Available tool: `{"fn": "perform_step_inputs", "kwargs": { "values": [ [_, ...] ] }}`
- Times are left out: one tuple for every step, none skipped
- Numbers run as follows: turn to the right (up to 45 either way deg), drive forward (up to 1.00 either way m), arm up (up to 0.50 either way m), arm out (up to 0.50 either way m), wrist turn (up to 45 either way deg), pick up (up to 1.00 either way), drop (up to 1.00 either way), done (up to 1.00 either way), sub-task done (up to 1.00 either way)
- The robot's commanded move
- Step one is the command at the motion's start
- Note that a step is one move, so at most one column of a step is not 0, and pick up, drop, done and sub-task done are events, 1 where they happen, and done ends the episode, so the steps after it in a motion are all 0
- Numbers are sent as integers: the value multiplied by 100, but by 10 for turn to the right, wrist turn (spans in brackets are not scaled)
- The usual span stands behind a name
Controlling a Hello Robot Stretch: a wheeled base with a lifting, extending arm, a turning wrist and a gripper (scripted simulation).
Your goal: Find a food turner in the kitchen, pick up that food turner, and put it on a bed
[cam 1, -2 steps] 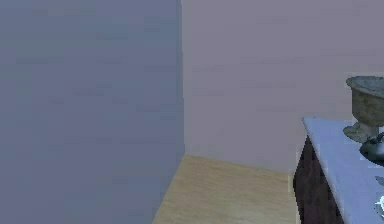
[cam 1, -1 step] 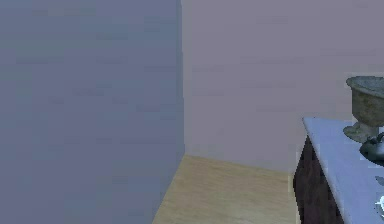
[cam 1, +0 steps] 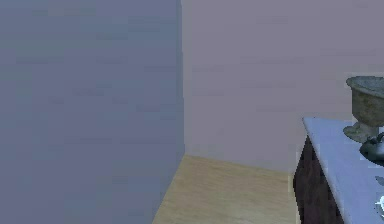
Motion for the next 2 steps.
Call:
{"fn": "perform_step_inputs", "kwargs": {
  "values": [
    [0,0,0,0,-240,0,0,0,0],
    [0,0,0,-38,0,0,0,0,0]
  ]
}}
